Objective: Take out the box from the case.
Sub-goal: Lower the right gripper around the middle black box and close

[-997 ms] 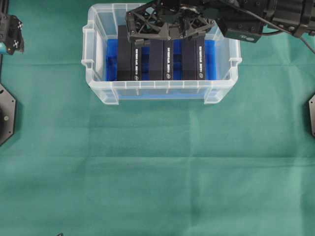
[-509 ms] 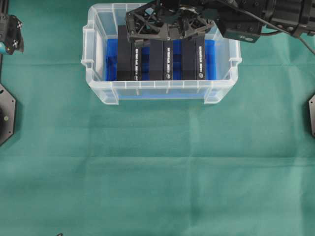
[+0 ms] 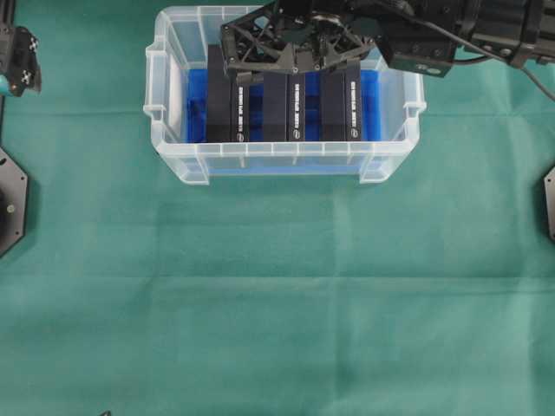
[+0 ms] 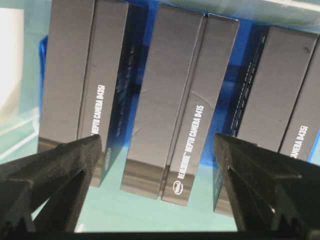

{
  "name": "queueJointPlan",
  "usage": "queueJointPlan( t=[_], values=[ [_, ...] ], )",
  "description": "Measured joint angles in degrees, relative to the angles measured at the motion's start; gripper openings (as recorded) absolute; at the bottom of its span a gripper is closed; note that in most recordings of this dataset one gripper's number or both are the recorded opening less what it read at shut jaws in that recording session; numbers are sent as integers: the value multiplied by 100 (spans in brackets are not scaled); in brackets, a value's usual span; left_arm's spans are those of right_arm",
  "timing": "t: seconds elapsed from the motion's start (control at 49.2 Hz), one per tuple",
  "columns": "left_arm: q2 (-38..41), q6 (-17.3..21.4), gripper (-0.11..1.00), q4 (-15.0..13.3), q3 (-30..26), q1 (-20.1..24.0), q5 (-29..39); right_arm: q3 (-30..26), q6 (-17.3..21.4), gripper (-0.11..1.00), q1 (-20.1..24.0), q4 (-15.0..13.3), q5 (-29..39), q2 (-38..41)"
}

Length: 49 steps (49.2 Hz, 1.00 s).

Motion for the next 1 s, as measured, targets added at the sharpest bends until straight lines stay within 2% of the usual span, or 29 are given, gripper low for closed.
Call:
queueJointPlan(
  t=[0.407, 0.997],
  values=[
    [0, 44, 96, 0, -9, 0, 0, 123, 0, 95, 9, 0, -35, 132],
    [-9, 53, 96, 0, -9, 9, -9, 501, 0, 95, -18, 0, -536, 290]
  ],
)
